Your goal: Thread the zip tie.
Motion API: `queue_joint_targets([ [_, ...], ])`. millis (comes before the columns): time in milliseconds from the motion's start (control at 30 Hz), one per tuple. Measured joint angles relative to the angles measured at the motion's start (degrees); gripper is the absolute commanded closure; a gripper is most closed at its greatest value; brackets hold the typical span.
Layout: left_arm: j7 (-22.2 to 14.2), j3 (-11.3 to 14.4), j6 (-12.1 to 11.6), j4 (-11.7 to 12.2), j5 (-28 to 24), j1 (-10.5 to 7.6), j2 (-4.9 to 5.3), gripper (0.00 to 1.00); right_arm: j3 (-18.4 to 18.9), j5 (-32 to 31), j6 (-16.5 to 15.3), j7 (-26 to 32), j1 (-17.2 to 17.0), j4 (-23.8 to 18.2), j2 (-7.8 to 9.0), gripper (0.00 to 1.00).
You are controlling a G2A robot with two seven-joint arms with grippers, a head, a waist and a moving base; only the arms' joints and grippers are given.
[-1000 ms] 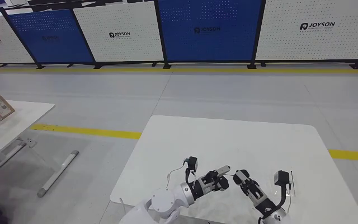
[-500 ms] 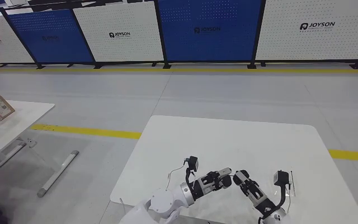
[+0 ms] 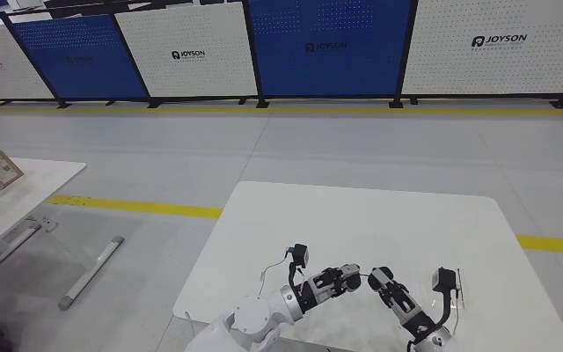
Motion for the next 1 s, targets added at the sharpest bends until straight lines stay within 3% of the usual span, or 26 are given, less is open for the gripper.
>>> queue_joint_targets([
  [133, -0.30, -0.06, 0.04, -0.09, 0.86, 0.06, 0.11, 0.95, 0.00, 0.00, 0.00, 0.00, 0.00, 0.00, 0.00, 1.00],
  [433, -0.61, -0.01, 0.14, -0.02, 1.29, 0.11, 0.23, 1.00, 0.00, 0.00, 0.00, 0.00, 0.00, 0.00, 0.00, 1.00],
  [467, -0.61, 0.00, 0.16, -0.02, 1.30, 0.10, 0.23, 0.98, 0.00, 0.00, 0.00, 0.00, 0.00, 0.00, 0.00, 1.00],
  [533, -0.58, 0.03, 0.17, -0.03, 1.28, 0.09, 0.24, 0.74, 0.00, 0.00, 0.00, 0.00, 0.00, 0.00, 0.00, 1.00],
  [600, -0.57, 0.05, 0.17, -0.02, 1.14, 0.08, 0.24, 0.62, 0.00, 0.00, 0.00, 0.00, 0.00, 0.00, 0.00, 1.00],
  [667, -0.56, 0.09, 0.21, 0.00, 1.09, 0.04, 0.24, 0.62, 0.00, 0.00, 0.00, 0.00, 0.00, 0.00, 0.00, 1.00],
  [800, -0.50, 0.14, 0.39, 0.00, 1.06, -0.04, 0.25, 0.68, 0.00, 0.00, 0.00, 0.00, 0.00, 0.00, 0.00, 1.00],
  [1000, -0.43, 0.14, 0.32, 0.02, 1.05, -0.11, 0.28, 0.93, 0.00, 0.00, 0.00, 0.00, 0.00, 0.00, 0.00, 1.00],
])
